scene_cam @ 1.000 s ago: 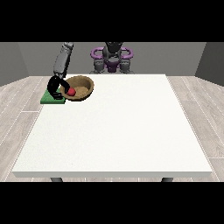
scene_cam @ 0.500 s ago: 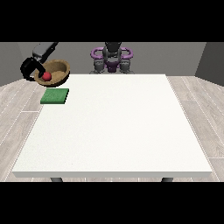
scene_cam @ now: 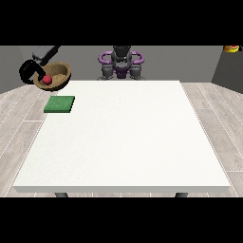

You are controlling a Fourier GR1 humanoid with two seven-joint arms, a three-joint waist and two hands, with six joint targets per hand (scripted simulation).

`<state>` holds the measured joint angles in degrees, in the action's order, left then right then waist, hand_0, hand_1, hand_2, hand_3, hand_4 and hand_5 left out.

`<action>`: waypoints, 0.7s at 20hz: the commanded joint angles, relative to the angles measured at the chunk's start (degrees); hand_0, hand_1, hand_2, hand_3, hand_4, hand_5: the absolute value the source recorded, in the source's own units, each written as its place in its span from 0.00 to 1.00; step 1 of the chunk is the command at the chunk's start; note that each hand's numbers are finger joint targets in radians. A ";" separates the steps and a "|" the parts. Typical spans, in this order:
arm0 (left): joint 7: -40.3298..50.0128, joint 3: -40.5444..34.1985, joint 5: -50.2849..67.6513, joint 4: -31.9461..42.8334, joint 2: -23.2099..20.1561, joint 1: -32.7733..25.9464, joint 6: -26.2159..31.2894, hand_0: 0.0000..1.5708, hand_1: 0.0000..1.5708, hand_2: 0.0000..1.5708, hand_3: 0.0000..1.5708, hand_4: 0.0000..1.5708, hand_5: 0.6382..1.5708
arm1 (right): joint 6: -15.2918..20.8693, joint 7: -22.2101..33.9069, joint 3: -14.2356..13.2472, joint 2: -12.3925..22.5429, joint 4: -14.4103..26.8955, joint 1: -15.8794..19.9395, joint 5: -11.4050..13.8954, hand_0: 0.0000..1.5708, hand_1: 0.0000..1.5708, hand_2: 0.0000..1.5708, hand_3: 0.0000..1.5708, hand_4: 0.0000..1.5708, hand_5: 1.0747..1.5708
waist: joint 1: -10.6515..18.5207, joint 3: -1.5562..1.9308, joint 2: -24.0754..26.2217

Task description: Pick the cup and pour the ball into the bowl, then pick the bowl and place it on the pad

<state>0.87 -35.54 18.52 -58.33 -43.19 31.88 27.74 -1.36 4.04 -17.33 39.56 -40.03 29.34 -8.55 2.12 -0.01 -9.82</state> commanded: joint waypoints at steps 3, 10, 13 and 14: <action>-4.45 -0.84 0.31 3.09 -2.89 -0.40 2.35 0.00 0.00 0.00 0.00 0.77 0.98 | 3.77 -2.11 -0.61 -6.23 0.05 0.98 -0.94 1.00 1.00 1.00 0.31 0.68 0.99 | 0.77 0.00 -2.88; -4.33 1.10 0.17 1.52 -1.78 0.18 -0.76 0.00 0.00 0.00 0.00 0.77 0.99 | 2.07 -2.60 -2.04 -6.56 3.62 3.01 -2.16 1.00 1.00 1.00 0.35 0.65 1.00 | 0.27 0.04 -2.74; -3.62 0.12 1.80 -0.33 -2.24 -0.44 -0.01 0.00 0.00 0.00 0.00 0.76 0.99 | 2.55 -4.12 -6.94 -5.76 7.50 2.24 -5.83 1.00 1.00 1.00 0.47 0.58 1.00 | 2.00 0.10 -4.09; -1.44 0.86 1.48 1.68 -3.23 0.66 -0.58 0.00 0.00 0.00 0.00 0.76 0.99 | 2.26 -0.27 -5.56 -4.35 6.58 3.71 -4.89 1.00 1.00 1.00 0.56 0.45 1.00 | 0.14 0.05 -2.69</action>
<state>-2.20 -34.93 19.48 -56.86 -45.70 32.14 27.90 0.88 2.39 -20.98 34.06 -35.45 32.36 -11.98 2.85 0.05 -12.74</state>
